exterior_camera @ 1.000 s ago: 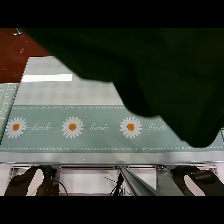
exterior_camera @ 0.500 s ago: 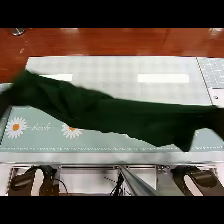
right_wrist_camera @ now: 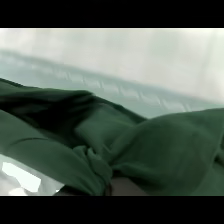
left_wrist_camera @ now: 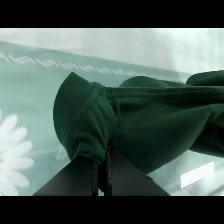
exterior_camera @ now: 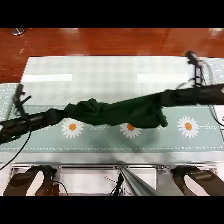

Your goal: Fold the shirts.

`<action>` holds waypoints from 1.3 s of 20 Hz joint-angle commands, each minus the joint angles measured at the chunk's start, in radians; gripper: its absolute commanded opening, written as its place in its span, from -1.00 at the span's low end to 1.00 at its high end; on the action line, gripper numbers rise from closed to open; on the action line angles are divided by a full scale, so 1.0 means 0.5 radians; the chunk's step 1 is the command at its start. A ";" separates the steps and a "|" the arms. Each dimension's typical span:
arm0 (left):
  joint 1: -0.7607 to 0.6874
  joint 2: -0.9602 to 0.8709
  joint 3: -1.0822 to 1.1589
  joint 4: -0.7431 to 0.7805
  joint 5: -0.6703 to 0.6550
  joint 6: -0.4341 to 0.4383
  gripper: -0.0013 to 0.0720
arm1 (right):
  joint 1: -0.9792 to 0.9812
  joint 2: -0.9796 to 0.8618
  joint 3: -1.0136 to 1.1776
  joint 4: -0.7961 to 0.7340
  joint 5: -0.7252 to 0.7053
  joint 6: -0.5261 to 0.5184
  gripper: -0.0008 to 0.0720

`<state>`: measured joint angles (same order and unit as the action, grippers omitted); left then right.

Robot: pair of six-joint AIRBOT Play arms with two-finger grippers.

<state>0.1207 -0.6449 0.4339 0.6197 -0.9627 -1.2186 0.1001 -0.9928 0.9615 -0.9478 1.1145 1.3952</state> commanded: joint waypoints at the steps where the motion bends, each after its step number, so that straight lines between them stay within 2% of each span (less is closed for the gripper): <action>1: -0.194 -0.431 -0.001 -0.127 0.536 0.110 -0.87 | 0.002 -0.551 0.124 0.389 -0.316 -0.224 -0.91; 3: -0.217 -0.661 0.096 -0.255 0.600 0.110 -0.87 | 0.002 -0.829 0.322 0.464 -0.314 -0.224 -0.91; 4: -0.221 -0.755 0.148 -0.347 0.577 0.110 -0.87 | 0.002 -0.947 0.417 0.506 -0.298 -0.213 -0.83; 5: -0.227 -0.840 0.208 -0.433 0.539 0.111 -0.87 | 0.001 -1.032 0.495 0.548 -0.295 -0.213 -0.29; 6: -0.230 -0.910 0.280 -0.449 0.485 0.112 -0.67 | 0.001 -1.102 0.579 0.571 -0.283 -0.214 0.52; 7: -0.224 -0.961 0.352 -0.434 0.417 0.111 0.24 | -0.010 -1.143 0.661 0.558 -0.245 -0.216 0.74; 8: -0.191 -0.995 0.443 -0.385 0.309 0.113 0.93 | -0.040 -1.154 0.741 0.542 -0.168 -0.220 0.75; 10: -0.034 -1.004 0.644 -0.196 0.019 0.107 0.95 | -0.194 -1.134 0.949 0.364 0.159 -0.222 0.74; 13: 0.352 -0.988 0.898 0.138 -0.407 -0.167 0.95 | -0.569 -0.976 1.067 -0.091 0.641 -0.221 0.74; 14: 0.475 -0.964 0.900 0.203 -0.459 -0.208 0.95 | -0.717 -0.885 1.011 -0.269 0.680 -0.192 0.74; 15: 0.556 -0.938 0.863 0.240 -0.472 -0.216 0.95 | -0.867 -0.781 0.884 -0.324 0.611 -0.124 0.74; 17: 0.587 -0.903 0.668 0.223 -0.465 -0.252 0.95 | -1.129 -0.534 0.426 -0.223 0.327 -0.071 0.74; 19: 0.459 -0.909 0.391 0.053 -0.417 -0.198 0.95 | -1.246 -0.305 -0.124 -0.070 0.073 -0.086 0.74; 21: 0.244 -0.912 0.162 -0.221 -0.231 -0.014 0.95 | -1.254 -0.168 -0.530 0.037 -0.056 -0.186 0.74; 23: 0.018 -0.953 0.104 -0.365 0.049 0.027 0.95 | -1.223 -0.101 -0.774 0.148 -0.085 -0.280 0.74; 26: -0.239 -1.070 0.146 -0.544 0.442 0.028 0.95 | -1.132 -0.101 -0.900 0.201 -0.085 -0.320 0.74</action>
<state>0.1135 -1.1404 0.5259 0.4603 -0.9279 -1.2270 -0.4839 -1.0740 0.6262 -0.8944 1.1042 1.2697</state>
